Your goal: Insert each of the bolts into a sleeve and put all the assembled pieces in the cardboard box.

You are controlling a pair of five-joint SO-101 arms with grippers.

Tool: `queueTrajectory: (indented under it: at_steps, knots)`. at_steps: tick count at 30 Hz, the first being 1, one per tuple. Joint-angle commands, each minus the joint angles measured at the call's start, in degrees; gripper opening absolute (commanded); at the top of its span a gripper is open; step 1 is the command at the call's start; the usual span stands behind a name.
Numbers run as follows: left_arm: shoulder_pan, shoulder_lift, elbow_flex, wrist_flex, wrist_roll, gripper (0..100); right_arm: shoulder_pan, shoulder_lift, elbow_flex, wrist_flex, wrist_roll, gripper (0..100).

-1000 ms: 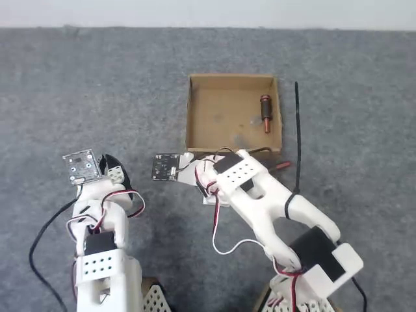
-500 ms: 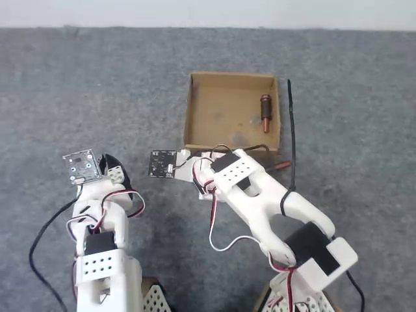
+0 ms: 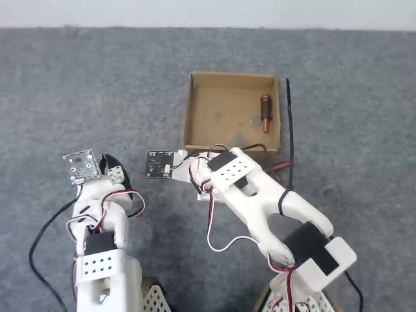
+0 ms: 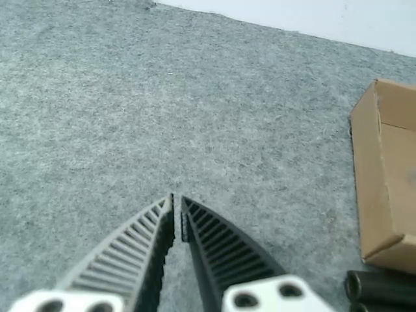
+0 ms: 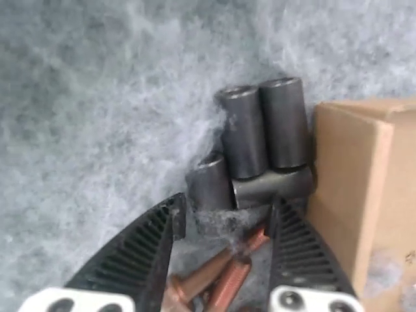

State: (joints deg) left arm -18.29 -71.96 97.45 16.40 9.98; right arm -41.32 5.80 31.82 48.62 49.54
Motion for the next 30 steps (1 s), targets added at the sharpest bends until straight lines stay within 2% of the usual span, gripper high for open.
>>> queueTrajectory:
  at_steps: [1, 5, 13, 22, 26, 28, 30]
  knots:
    - [0.3, -1.1, -0.7, -0.2, -0.4, 2, -5.0, 1.2, 0.6, 5.2, 0.8, 16.5]
    - [0.4, -1.1, -0.7, -0.2, -0.4, 2, -7.3, -1.5, 0.8, 8.7, 0.5, 16.4]
    - [0.4, -1.1, -0.7, -0.2, -0.4, 2, -5.8, -6.1, 3.0, 8.7, 0.4, 16.5]
    - [0.4, -1.1, -0.7, -0.2, -0.4, 2, -5.8, -6.1, 5.8, 0.7, 0.4, 16.5]
    - [0.4, -1.1, -0.7, -0.2, -0.4, 2, -5.8, -6.2, 5.8, 0.7, 0.4, 16.5]
    - [0.4, -1.1, -0.7, -0.2, -0.4, 2, -5.8, -6.6, 5.5, 1.8, -1.8, 16.3]
    - [0.4, -1.1, -0.7, -0.2, -0.4, 2, -5.8, -6.6, 3.7, 4.4, -7.8, 16.2]
